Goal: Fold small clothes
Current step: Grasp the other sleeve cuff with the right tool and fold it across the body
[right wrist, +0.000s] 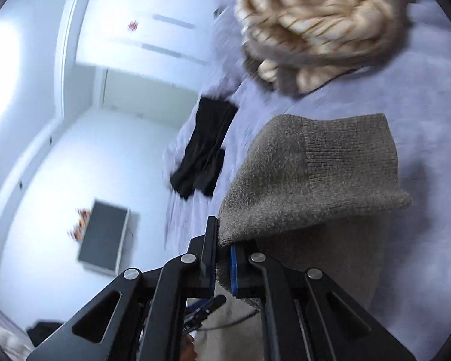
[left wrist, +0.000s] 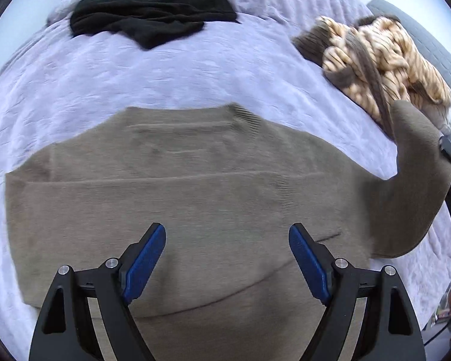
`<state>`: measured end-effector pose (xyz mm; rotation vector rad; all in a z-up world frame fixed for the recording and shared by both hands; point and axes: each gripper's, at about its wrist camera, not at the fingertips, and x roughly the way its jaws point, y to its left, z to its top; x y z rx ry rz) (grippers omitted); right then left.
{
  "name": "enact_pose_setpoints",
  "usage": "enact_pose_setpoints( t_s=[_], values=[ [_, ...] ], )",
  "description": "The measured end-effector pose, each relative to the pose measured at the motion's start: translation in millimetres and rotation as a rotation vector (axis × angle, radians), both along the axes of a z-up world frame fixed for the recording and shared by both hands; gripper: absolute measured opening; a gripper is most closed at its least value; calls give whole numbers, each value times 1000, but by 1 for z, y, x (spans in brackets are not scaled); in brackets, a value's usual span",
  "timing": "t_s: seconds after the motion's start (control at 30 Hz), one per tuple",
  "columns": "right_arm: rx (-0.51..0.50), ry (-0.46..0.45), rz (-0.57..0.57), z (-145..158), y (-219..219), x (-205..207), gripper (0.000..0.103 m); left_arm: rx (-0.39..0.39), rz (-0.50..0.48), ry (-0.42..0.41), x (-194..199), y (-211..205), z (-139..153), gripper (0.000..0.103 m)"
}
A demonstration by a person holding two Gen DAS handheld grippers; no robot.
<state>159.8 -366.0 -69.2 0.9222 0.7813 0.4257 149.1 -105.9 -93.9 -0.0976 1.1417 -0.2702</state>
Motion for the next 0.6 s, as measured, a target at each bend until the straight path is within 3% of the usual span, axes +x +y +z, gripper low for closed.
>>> enact_pose_setpoints(
  t_s=[0.1, 0.2, 0.33, 0.37, 0.4, 0.43, 0.5, 0.6],
  values=[
    [-144, 44, 209, -12, 84, 29, 8, 21, 52, 1, -1, 37, -3, 84],
    [-261, 159, 374, -52, 158, 47, 8, 38, 97, 32, -1, 68, -13, 84],
    [-429, 345, 406, -97, 196, 50, 15, 50, 138, 75, -9, 97, -30, 84],
    [-398, 346, 384, -98, 193, 46, 17, 48, 140, 86, -13, 101, -35, 84],
    [-362, 347, 349, -95, 186, 43, 26, 45, 141, 97, -16, 105, -39, 84],
    [-330, 339, 297, -90, 176, 41, 43, 44, 136, 105, -18, 107, -43, 84],
    [-258, 312, 192, -81, 155, 42, 62, 40, 130, 114, -24, 112, -50, 84],
    [-110, 391, 88, -96, 128, 69, 63, 44, 111, 105, -31, 112, -49, 84]
  ],
)
